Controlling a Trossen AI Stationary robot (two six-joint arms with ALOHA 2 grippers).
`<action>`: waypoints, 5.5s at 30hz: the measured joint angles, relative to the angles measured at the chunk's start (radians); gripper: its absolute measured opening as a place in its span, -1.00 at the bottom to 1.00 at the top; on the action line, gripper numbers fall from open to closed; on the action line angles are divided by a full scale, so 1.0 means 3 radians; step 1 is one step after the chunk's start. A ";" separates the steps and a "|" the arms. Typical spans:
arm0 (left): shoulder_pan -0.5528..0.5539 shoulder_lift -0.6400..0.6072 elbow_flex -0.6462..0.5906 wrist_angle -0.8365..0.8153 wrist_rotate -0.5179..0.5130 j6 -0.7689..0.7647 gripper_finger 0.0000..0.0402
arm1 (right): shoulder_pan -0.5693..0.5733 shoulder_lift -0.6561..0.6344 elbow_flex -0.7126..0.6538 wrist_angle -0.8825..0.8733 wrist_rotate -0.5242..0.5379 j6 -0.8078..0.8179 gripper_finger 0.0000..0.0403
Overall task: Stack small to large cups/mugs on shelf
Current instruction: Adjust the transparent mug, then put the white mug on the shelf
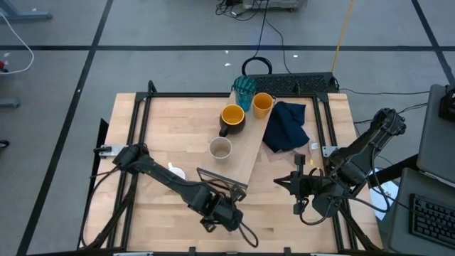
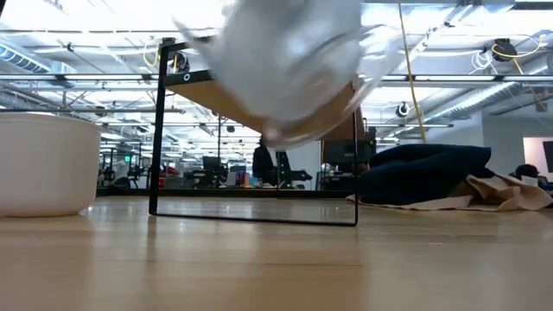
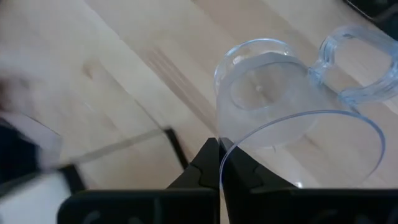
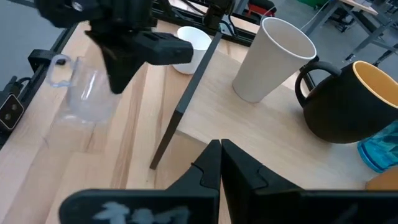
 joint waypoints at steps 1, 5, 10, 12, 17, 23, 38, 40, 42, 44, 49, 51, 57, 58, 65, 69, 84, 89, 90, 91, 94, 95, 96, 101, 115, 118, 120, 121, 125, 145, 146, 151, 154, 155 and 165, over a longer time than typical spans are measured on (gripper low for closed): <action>0.0008 0.0000 0.0001 -0.0088 0.0056 -0.0049 -1.00 | 0.0000 0.0000 0.0000 -0.0005 0.0000 0.0000 -1.00; 0.0033 0.0001 0.0001 -0.0446 0.0171 -0.0286 -1.00 | 0.0000 0.0000 0.0000 -0.0012 0.0000 -0.0001 -1.00; 0.0038 0.0001 0.0001 -0.0643 0.0294 -0.0472 -1.00 | 0.0000 0.0000 0.0000 -0.0012 -0.0001 -0.0009 -1.00; 0.0038 0.0001 -0.0004 -0.0789 0.0383 -0.0578 -1.00 | 0.0000 0.0000 0.0000 -0.0011 0.0000 -0.0010 -1.00; 0.0024 0.0045 -0.0172 -0.1022 0.0465 -0.0841 -1.00 | 0.0000 0.0000 0.0000 -0.0012 -0.0001 -0.0006 -1.00; 0.0021 0.0039 -0.0318 -0.1011 0.0495 -0.1018 -1.00 | 0.0000 0.0000 0.0000 -0.0012 -0.0002 -0.0013 -1.00; 0.0028 0.0033 -0.0462 -0.0990 0.0588 -0.1196 -0.93 | 0.0000 0.0000 0.0000 -0.0011 -0.0003 -0.0014 -1.00; 0.0035 0.0033 -0.0463 -0.0982 0.0589 -0.1242 -0.88 | 0.0000 0.0000 0.0000 -0.0011 -0.0004 -0.0014 -1.00; 0.0041 0.0033 -0.0463 -0.0982 0.0588 -0.1265 -0.81 | 0.0000 0.0000 0.0000 -0.0011 -0.0004 -0.0014 -1.00; 0.0041 0.0033 -0.0463 -0.0982 0.0587 -0.1267 -0.74 | 0.0000 0.0000 0.0000 -0.0011 -0.0004 -0.0014 -1.00; 0.0051 0.0033 -0.0463 -0.0934 0.0583 -0.1292 -0.58 | 0.0000 0.0000 0.0000 -0.0011 -0.0004 -0.0014 -1.00; 0.0061 0.0033 -0.0462 -0.0907 0.0588 -0.1315 -0.54 | 0.0000 0.0000 0.0000 -0.0011 -0.0004 -0.0014 -1.00; 0.0063 0.0033 -0.0367 -0.0935 0.0591 -0.1318 -0.47 | 0.0000 0.0000 0.0000 -0.0011 -0.0005 -0.0029 -1.00; 0.0062 0.0033 -0.0335 -0.0959 0.0589 -0.1317 -0.47 | 0.0000 0.0000 0.0000 -0.0011 -0.0005 -0.0033 -1.00; 0.0062 0.0032 -0.0083 -0.1254 0.0544 -0.1366 -0.46 | 0.0000 0.0000 0.0000 -0.0011 -0.0005 -0.0041 -1.00; 0.0041 0.0004 0.0044 -0.1432 0.0437 -0.1453 -0.46 | 0.0000 0.0000 0.0000 -0.0010 -0.0005 -0.0089 -1.00; -0.0276 -0.1189 -0.0128 -0.1210 -0.0327 -0.1796 -0.46 | -0.0003 0.0000 0.0000 0.0037 -0.0004 -0.0092 -1.00; -0.0480 -0.2052 -0.0888 -0.0543 -0.0735 -0.1809 -0.46 | -0.0001 -0.0001 0.0000 0.0037 -0.0005 -0.0092 -1.00; -0.0517 -0.2257 -0.1122 -0.0379 -0.0808 -0.1835 -0.46 | -0.0001 0.0000 0.0000 0.0037 -0.0005 -0.0092 -1.00; -0.0546 -0.2469 -0.1375 -0.0216 -0.0866 -0.1872 -0.46 | -0.0001 0.0000 0.0000 0.0036 -0.0005 -0.0092 -1.00; -0.0632 -0.3148 -0.2211 0.0327 -0.0986 -0.2069 -0.46 | -0.0001 0.0000 0.0000 0.0035 -0.0005 -0.0093 -1.00; -0.0672 -0.3378 -0.2501 0.0547 -0.1027 -0.2125 -0.46 | -0.0001 0.0000 0.0000 0.0034 -0.0005 -0.0093 -1.00; -0.0721 -0.3589 -0.2788 0.0771 -0.1080 -0.2168 -0.46 | -0.0001 0.0000 0.0000 0.0033 -0.0005 -0.0096 -1.00; -0.1036 -0.4459 -0.4060 0.1918 -0.1329 -0.2195 -0.46 | -0.0001 0.0000 0.0000 0.0031 -0.0005 -0.0093 -1.00; -0.1584 -0.4841 -0.5254 0.3378 -0.1836 -0.2027 -0.46 | -0.0165 0.0001 -0.0721 0.1518 -0.0009 -0.0423 -1.00; -0.1609 -0.4841 -0.5218 0.3383 -0.1854 -0.1896 -0.46 | -0.0262 0.0003 -0.1133 0.2636 -0.0420 -0.0832 -1.00; -0.1608 -0.4841 -0.5202 0.3384 -0.1865 -0.1849 -0.46 | -0.0316 0.0027 -0.1388 0.3480 -0.0834 -0.1087 -0.97; -0.1608 -0.4842 -0.5198 0.3384 -0.1866 -0.1837 -0.46 | -0.0331 0.0060 -0.1498 0.3920 -0.0950 -0.1123 -0.95; -0.1605 -0.4846 -0.5198 0.3381 -0.1872 -0.1829 -0.46 | -0.0343 0.0169 -0.1694 0.4766 -0.1038 -0.1251 -0.73; -0.1605 -0.4842 -0.5194 0.3458 -0.1907 -0.1917 -0.46 | -0.0400 0.1305 -0.0660 0.4481 -0.0674 -0.2110 0.47; -0.1605 -0.4842 -0.5194 0.3458 -0.1897 -0.1918 -0.46 | -0.0414 0.1304 -0.0660 0.4477 -0.0673 -0.2109 0.46; -0.1605 -0.4838 -0.5194 0.3433 -0.1894 -0.1874 -0.46 | -0.0432 0.1286 -0.0660 0.4477 -0.0675 -0.2224 0.40; -0.1588 -0.4839 -0.5193 0.3314 -0.1967 -0.1775 -0.46 | -0.0430 0.1275 -0.0660 0.4484 -0.0675 -0.2309 0.39; -0.1570 -0.4839 -0.5193 0.3232 -0.2027 -0.1817 -0.46 | -0.0429 0.1260 -0.0660 0.4468 -0.0676 -0.2309 0.39; -0.1032 -0.4820 -0.5107 0.2042 -0.1677 -0.2929 -0.46 | -0.0392 0.0973 -0.0661 0.4171 -0.0654 -0.2365 0.38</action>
